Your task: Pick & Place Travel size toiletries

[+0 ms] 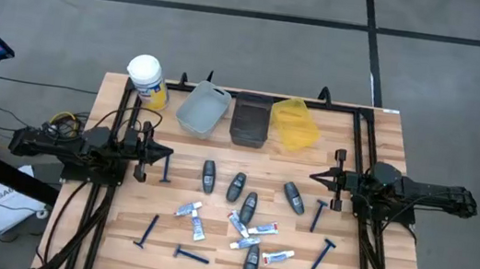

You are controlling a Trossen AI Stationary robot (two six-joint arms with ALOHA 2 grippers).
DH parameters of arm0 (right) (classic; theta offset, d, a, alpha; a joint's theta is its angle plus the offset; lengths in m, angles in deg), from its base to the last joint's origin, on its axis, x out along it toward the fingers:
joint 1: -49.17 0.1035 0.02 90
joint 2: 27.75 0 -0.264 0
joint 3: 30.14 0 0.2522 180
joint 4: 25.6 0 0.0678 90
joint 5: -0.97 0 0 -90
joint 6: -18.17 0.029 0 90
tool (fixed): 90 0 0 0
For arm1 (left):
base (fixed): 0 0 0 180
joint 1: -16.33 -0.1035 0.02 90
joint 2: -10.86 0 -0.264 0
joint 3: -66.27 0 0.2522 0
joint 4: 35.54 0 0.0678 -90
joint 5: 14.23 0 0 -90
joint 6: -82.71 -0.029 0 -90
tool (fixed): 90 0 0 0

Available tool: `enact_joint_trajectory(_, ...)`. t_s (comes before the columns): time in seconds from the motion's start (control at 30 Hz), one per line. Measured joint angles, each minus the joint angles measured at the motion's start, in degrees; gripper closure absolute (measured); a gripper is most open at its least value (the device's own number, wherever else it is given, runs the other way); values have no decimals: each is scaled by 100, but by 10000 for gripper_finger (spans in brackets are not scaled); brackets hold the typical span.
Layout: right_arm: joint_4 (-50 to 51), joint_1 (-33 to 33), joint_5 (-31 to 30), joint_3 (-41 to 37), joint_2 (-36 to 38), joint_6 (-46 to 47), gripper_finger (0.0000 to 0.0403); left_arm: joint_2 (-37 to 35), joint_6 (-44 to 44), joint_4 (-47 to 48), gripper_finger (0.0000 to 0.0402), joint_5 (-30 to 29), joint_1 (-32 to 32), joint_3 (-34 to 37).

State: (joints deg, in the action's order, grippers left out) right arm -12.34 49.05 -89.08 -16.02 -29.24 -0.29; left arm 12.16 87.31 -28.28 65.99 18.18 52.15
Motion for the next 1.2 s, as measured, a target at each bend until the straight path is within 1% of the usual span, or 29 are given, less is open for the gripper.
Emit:
enact_joint_trajectory(0.37, -7, -1, -17, 0, -1, -44, 403, 0, 2, 0, 392, 0, 2, 0)
enact_joint_trajectory(0.5, -252, -155, -652, 0, -1, -791, 403, 0, 1, 0, 392, -2, 1, 2)
enact_joint_trajectory(0.67, -787, -356, -700, 0, 2, -1944, 403, -1, 1, 0, 392, -1, 2, 0)
enact_joint_trajectory(0.77, -1012, -408, -696, 0, 1, -2316, 403, 0, 0, 0, 392, -2, 0, 2)
enact_joint_trajectory(0.8, -1145, -423, -671, 0, -1, -2263, 403, 0, 2, 0, 392, 0, 0, 2)
enact_joint_trajectory(0.83, -1334, -417, -574, 0, -1, -1888, 403, 0, 1, 0, 392, 0, 1, 0)
enact_joint_trajectory(0.9, -1793, -347, -298, 0, 2, -467, 403, 0, 2, 0, 392, -1, 1, 1)
enact_joint_trajectory(1.0, -2742, -283, -296, 17, 5, 1773, 403, 0, 1, 0, 392, -2, 0, 1)
enact_joint_trajectory(1.07, -3210, -283, -298, 55, 7, 3020, 403, 0, 2, 2, 392, 0, 0, 0)
enact_joint_trajectory(1.13, -3940, -306, -315, 146, 19, 3758, 403, 0, 0, 0, 392, -1, 0, 2)
enact_joint_trajectory(1.2, -4243, -353, -540, 226, 24, 3919, 403, 0, 2, 0, 392, 0, 2, 0)
